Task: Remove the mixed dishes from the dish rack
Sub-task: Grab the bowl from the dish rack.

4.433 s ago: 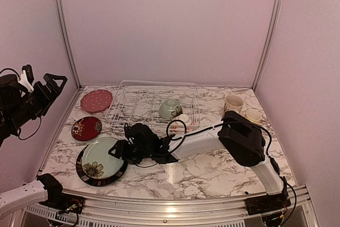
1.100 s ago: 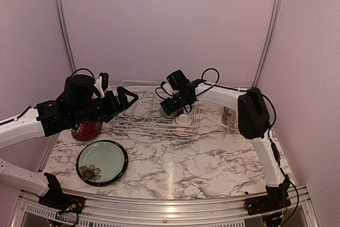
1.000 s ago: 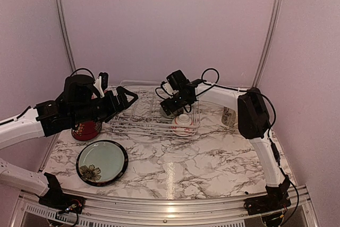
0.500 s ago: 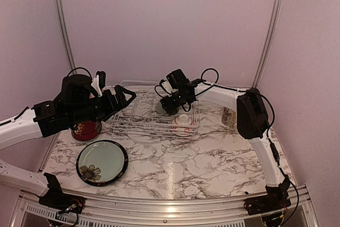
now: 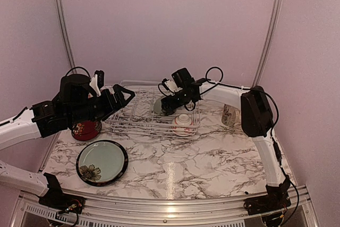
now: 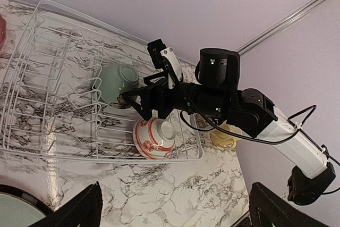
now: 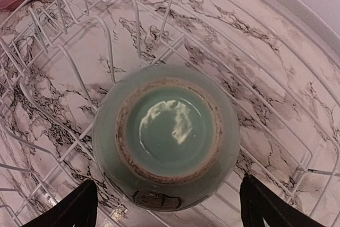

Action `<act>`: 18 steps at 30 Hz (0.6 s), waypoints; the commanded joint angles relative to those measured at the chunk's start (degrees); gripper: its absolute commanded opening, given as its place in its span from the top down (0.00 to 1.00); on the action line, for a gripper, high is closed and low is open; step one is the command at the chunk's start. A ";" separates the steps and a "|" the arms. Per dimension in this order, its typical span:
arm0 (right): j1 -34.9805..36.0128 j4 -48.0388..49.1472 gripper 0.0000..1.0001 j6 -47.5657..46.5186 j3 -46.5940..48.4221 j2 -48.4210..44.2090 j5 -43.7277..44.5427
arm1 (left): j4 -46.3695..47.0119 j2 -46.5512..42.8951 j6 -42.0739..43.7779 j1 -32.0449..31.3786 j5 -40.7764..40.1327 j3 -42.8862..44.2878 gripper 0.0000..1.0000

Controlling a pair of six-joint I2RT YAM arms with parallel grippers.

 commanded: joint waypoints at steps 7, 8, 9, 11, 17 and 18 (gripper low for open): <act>-0.14 5.30 0.12 -3.56 3.90 0.97 3.60 | -1.46 -0.03 0.80 -0.16 -0.39 1.34 0.01; -0.14 5.82 0.13 -3.25 3.83 1.17 3.60 | -1.51 -0.01 0.82 -0.16 -0.39 1.41 0.01; -0.10 6.64 0.15 -3.05 3.40 1.34 3.21 | -1.56 -0.01 0.83 -0.16 -0.47 1.45 0.01; -0.10 8.34 0.18 -2.89 2.67 1.43 2.86 | -1.72 0.19 0.95 -0.22 -0.49 1.75 0.01; -0.12 10.85 0.24 -3.33 3.59 2.72 2.34 | -2.37 1.21 1.17 -0.24 -0.52 2.40 0.01; -0.12 11.00 0.24 -3.33 4.01 3.15 2.24 | -2.39 1.29 1.12 -0.25 -0.51 2.38 0.01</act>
